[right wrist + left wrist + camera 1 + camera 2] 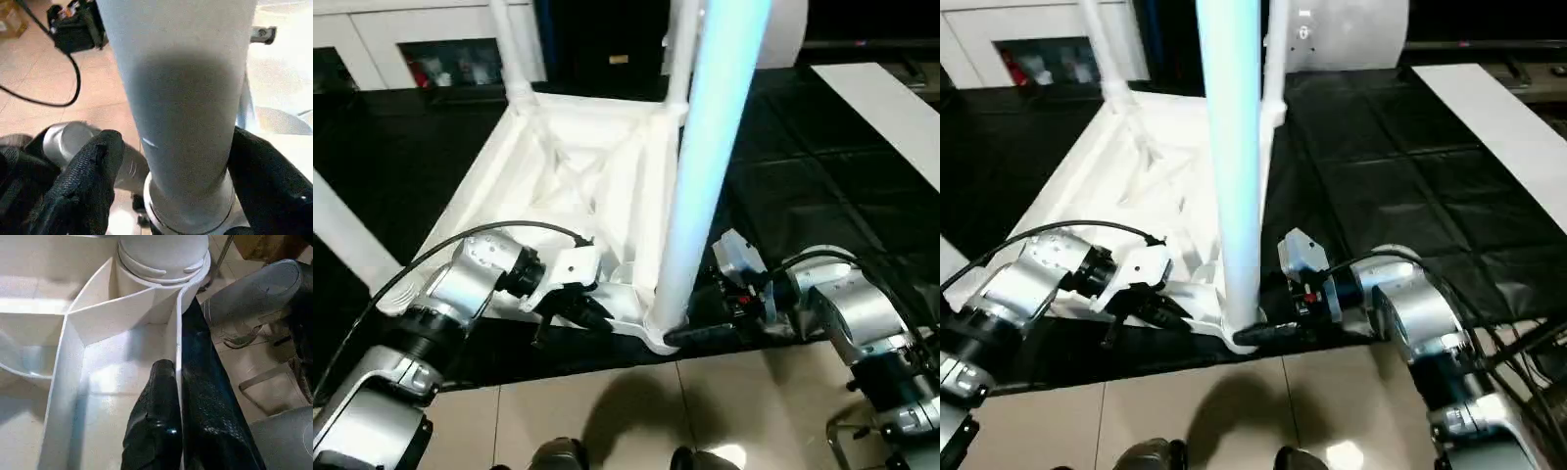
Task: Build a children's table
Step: Rotate leg to tighten
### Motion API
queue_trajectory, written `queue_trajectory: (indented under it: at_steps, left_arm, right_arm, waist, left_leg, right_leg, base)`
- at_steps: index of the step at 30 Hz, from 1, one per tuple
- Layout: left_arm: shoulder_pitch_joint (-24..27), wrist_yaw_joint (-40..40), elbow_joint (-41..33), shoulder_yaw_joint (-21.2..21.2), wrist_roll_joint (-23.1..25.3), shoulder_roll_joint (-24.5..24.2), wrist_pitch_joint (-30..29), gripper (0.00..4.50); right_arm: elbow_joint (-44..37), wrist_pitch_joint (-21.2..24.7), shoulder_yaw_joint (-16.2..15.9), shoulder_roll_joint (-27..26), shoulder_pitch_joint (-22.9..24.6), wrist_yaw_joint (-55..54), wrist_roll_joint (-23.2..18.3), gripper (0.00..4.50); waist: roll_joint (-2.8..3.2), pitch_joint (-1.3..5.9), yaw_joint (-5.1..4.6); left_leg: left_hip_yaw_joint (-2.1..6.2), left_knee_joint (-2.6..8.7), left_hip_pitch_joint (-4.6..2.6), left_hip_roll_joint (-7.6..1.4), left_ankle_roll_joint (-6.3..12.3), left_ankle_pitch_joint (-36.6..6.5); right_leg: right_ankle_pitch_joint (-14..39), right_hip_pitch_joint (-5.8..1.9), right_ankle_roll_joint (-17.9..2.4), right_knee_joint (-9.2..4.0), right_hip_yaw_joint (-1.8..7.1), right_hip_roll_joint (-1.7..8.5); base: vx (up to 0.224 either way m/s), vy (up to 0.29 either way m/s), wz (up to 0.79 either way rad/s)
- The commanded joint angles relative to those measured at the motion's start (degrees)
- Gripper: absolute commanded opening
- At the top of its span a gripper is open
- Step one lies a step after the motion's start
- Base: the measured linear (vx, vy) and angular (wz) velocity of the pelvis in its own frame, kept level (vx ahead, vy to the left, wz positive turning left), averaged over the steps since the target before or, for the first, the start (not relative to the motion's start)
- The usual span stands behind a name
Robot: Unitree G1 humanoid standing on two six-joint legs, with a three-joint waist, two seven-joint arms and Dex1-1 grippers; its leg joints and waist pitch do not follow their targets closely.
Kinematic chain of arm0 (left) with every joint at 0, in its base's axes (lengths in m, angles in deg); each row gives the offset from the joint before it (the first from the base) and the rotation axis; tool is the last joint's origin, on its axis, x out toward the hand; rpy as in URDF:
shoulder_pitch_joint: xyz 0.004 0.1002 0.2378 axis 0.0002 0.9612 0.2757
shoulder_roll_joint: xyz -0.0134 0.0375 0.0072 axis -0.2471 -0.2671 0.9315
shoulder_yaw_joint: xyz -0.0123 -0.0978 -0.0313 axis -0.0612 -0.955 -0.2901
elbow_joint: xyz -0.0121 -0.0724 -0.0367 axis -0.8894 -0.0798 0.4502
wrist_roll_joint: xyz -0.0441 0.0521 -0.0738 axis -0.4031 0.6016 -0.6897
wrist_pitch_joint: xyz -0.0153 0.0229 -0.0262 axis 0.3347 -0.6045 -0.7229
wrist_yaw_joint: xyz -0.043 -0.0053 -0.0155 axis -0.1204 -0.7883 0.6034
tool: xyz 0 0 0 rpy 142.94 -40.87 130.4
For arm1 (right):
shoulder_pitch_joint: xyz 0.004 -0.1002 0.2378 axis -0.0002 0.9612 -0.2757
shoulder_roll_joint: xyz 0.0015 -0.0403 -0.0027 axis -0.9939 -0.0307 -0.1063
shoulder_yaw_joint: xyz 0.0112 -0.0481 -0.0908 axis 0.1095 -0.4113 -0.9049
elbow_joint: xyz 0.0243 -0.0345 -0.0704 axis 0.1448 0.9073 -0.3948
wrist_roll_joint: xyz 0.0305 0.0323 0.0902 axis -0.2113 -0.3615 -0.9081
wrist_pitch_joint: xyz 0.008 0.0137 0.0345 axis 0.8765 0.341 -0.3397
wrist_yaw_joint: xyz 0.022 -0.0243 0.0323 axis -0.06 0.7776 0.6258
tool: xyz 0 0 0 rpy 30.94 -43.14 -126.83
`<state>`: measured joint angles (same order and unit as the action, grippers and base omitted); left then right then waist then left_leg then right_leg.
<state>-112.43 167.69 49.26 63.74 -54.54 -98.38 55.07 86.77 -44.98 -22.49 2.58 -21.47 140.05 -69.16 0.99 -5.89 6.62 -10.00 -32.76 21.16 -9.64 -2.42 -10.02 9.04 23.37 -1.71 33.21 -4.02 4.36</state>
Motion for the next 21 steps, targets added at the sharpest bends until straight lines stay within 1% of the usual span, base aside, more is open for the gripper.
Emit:
queue_trajectory:
  at_steps: [1, 3, 4, 5, 7, 10, 11, 16, 17, 18, 19, 21]
  left_arm:
    - [-1.1, 2.8, 0.3, 2.2, 0.7, 0.4, 1.0, 0.00]
    - [-1.5, 3.0, 1.2, 2.2, 0.6, 0.3, 1.6, 0.00]
    - [-1.7, 3.2, 1.8, 2.3, 0.6, 0.3, 2.0, 0.00]
    - [-1.7, 3.3, 1.9, 2.3, 0.6, 0.3, 2.1, 0.00]
    - [-1.8, 3.3, 2.1, 2.3, 0.6, 0.2, 2.2, 0.00]
    - [-1.7, 3.4, 2.2, 2.2, 0.6, 0.0, 2.2, 0.00]
    - [-1.6, 3.4, 2.1, 2.2, 0.6, -0.1, 2.1, 0.00]
    - [-1.5, 3.4, 2.3, 2.0, 0.6, -0.2, 2.0, 0.00]
    - [-1.2, 3.1, 2.2, 1.6, 0.2, -0.1, 1.6, 0.00]
    - [-1.1, 3.0, 2.1, 1.5, 0.0, -0.1, 1.3, 0.00]
    - [-0.2, 1.7, 0.9, 0.2, -1.3, 0.1, -1.1, 0.00]
    - [0.2, 0.9, 0.1, -0.6, -2.0, 0.3, -2.5, 0.00]
  right_arm:
    - [0.7, -0.7, -0.7, 0.2, -0.9, 1.6, 0.2, 2.99]
    - [1.8, -1.0, -1.0, 0.1, -1.6, 2.4, -0.1, 2.73]
    - [2.6, -1.2, -1.3, -0.1, -2.1, 3.1, -0.4, 2.65]
    - [2.7, -1.2, -1.3, -0.1, -2.1, 3.2, -0.4, 2.65]
    - [2.9, -1.4, -1.5, -0.2, -2.3, 3.5, -0.5, 2.43]
    - [3.1, -1.3, -1.8, -0.5, -2.3, 4.2, -0.6, 2.20]
    - [3.0, -1.2, -1.9, -0.5, -2.2, 4.3, -0.7, 2.05]
    - [2.9, -1.0, -2.3, -0.6, -2.1, 4.8, -1.0, 1.97]
    - [2.4, -0.3, -2.3, -0.7, -1.7, 4.8, -1.5, 1.96]
    - [2.1, 0.0, -2.3, -0.7, -1.5, 4.7, -1.7, 1.96]
    - [0.0, 2.4, -1.9, -1.4, 0.0, 3.2, -2.8, 1.96]
    - [-1.0, 3.6, -1.6, -1.8, 0.8, 2.0, -3.3, 1.96]
  waist:
    - [-0.41, 4.57, -0.36]
    - [-0.40, 4.57, -0.35]
    - [-0.38, 4.50, -0.32]
    - [-0.38, 4.50, -0.32]
    - [-0.49, 4.46, -0.22]
    - [-0.45, 4.42, -0.20]
    - [-0.51, 4.45, -0.22]
    - [-0.51, 4.43, -0.19]
    - [-0.52, 4.45, -0.20]
    - [-0.41, 4.39, -0.20]
    - [-0.30, 4.40, -0.15]
    - [-0.31, 4.43, -0.14]
  left_leg:
    - [0.71, 3.22, -0.80, -3.73, 5.60, -7.3]
    - [0.72, 3.22, -0.76, -3.72, 5.83, -7.3]
    - [0.73, 3.26, -0.77, -3.73, 5.60, -8.3]
    - [0.73, 3.26, -0.77, -3.73, 5.60, -8.3]
    - [0.73, 3.32, -0.84, -3.78, 5.23, -8.9]
    - [0.77, 3.37, -0.77, -3.80, 5.13, -8.8]
    - [0.78, 3.35, -0.78, -3.80, 5.17, -8.6]
    - [0.77, 3.35, -0.80, -3.79, 5.17, -8.7]
    - [0.77, 3.35, -0.77, -3.79, 5.19, -8.5]
    - [0.77, 3.36, -0.78, -3.78, 5.26, -8.5]
    - [0.79, 3.36, -0.83, -3.80, 5.24, -8.6]
    - [0.84, 3.38, -0.75, -3.89, 5.31, -8.1]
  right_leg:
    - [9.9, -3.00, -14.9, -2.63, 2.90, 4.49]
    - [9.8, -3.04, -15.1, -2.57, 2.82, 4.43]
    - [11.0, -3.08, -14.9, -2.74, 2.86, 4.59]
    - [11.0, -3.08, -14.9, -2.74, 2.86, 4.59]
    - [12.3, -3.04, -14.5, -2.84, 2.88, 4.56]
    - [12.3, -3.05, -14.4, -2.84, 2.87, 4.59]
    - [12.0, -3.07, -14.4, -2.77, 2.88, 4.57]
    - [12.3, -3.07, -14.3, -2.81, 2.88, 4.60]
    - [12.1, -3.09, -14.3, -2.77, 2.88, 4.60]
    - [11.9, -3.02, -14.4, -2.79, 2.86, 4.51]
    - [11.6, -3.04, -14.6, -2.75, 2.86, 4.48]
    - [10.5, -3.15, -14.8, -2.61, 2.88, 4.53]
  base:
    - [0.000, 0.000, 0.00]
    - [0.000, 0.000, 0.00]
    - [0.000, 0.000, 0.00]
    - [0.000, 0.000, 0.00]
    - [0.000, 0.000, 0.00]
    - [0.000, 0.000, 0.00]
    - [0.000, 0.000, 0.00]
    - [0.000, 0.000, 0.00]
    - [0.000, 0.000, 0.00]
    - [0.000, 0.000, 0.00]
    - [0.000, 0.000, 0.00]
    - [0.000, 0.000, 0.00]
